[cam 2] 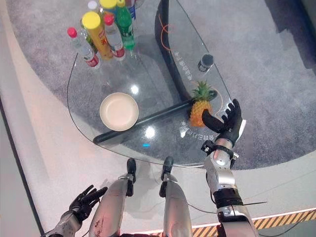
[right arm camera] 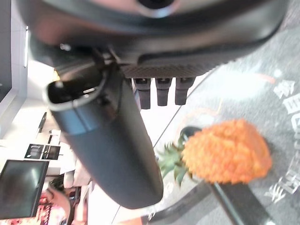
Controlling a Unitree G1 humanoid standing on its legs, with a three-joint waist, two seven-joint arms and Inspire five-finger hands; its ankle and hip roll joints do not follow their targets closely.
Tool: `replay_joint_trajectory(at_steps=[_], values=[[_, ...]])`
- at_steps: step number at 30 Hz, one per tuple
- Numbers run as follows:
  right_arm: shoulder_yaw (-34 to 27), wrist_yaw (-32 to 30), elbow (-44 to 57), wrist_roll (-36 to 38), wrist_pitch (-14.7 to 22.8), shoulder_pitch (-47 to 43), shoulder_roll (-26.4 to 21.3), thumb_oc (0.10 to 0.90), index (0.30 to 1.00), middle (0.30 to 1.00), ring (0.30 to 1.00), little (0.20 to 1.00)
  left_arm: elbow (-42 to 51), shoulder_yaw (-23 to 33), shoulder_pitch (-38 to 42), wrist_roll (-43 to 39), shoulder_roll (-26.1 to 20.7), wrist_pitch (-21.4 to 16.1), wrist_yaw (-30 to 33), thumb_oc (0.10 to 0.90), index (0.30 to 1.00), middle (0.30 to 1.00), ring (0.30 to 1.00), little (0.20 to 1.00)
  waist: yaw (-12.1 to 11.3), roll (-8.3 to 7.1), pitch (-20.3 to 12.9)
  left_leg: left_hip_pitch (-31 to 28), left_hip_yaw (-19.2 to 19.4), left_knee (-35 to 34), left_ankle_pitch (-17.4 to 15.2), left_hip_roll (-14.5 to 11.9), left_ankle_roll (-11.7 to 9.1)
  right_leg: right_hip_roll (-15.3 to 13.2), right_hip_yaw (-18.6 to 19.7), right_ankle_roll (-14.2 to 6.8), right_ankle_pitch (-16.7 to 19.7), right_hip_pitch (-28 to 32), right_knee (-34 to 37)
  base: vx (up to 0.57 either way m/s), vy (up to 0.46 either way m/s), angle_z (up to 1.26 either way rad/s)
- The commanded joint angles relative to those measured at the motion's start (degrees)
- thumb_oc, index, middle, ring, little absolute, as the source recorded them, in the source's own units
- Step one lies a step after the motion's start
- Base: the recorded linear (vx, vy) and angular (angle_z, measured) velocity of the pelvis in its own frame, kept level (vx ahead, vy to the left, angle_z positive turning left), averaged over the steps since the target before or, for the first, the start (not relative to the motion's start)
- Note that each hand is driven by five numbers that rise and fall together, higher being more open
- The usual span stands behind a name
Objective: Pick up the fruit to the plate
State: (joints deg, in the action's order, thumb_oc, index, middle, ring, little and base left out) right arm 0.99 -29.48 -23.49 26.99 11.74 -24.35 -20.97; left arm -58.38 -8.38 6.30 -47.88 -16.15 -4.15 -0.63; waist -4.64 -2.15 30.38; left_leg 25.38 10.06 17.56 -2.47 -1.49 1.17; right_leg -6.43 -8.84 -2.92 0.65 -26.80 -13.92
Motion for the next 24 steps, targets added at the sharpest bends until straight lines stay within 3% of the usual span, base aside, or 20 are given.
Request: replay_joint_trajectory(at_steps=[1, 6, 15, 24], values=[[-1.39, -2.32, 8.45, -1.67, 3.58, -3.27, -6.57, 0.800, 0.900, 0.900, 0.900, 0.900, 1.88, -0.61, -2.13, -0.96, -0.53, -0.24, 1.59, 0.800, 0.900, 0.900, 0.900, 0.900, 0.03, 0.58, -0.58, 0.14, -1.63, 2.59, -3.86, 4.02, 0.50, 2.75, -3.08, -0.98, -2.19, 1.85, -4.05, 0.00, 0.000, 0.00], [0.09, -7.77, 5.86, -7.23, -0.47, -7.08, -8.53, 0.800, 0.900, 0.900, 0.900, 0.900, 3.58, -2.15, -2.05, -2.17, -0.42, -0.26, 2.01, 0.800, 0.900, 0.900, 0.900, 0.900, -0.64, 1.10, -0.58, 2.23, -1.50, 3.13, -4.16, 4.21, 0.80, 2.13, -3.60, -1.13, -2.34, -0.69, -5.25, -0.01, 0.037, 0.02], [1.20, -15.33, -1.42, -3.24, -6.11, -11.64, -11.51, 0.800, 0.900, 0.900, 0.900, 0.900, 5.65, -3.79, -1.44, -4.52, -0.82, -0.50, 2.02, 0.800, 0.900, 0.900, 0.900, 0.900, -1.41, 2.08, -0.58, 5.70, -1.87, 2.27, -3.28, 4.70, 1.01, 1.53, -4.18, -1.33, -1.46, -5.19, -5.93, -0.01, 0.034, 0.04], [3.90, -16.79, -3.95, -2.76, -11.46, -15.20, -13.16, 0.800, 0.900, 0.900, 0.900, 0.900, 6.75, -5.27, -1.08, -5.93, -0.46, -0.95, 1.98, 0.800, 0.900, 0.900, 0.900, 0.900, -1.69, 2.64, -0.58, 8.00, -1.97, 2.09, -2.84, 4.95, 1.03, 1.18, -4.38, -1.27, -0.82, -7.97, -6.00, -0.01, 0.028, 0.01]])
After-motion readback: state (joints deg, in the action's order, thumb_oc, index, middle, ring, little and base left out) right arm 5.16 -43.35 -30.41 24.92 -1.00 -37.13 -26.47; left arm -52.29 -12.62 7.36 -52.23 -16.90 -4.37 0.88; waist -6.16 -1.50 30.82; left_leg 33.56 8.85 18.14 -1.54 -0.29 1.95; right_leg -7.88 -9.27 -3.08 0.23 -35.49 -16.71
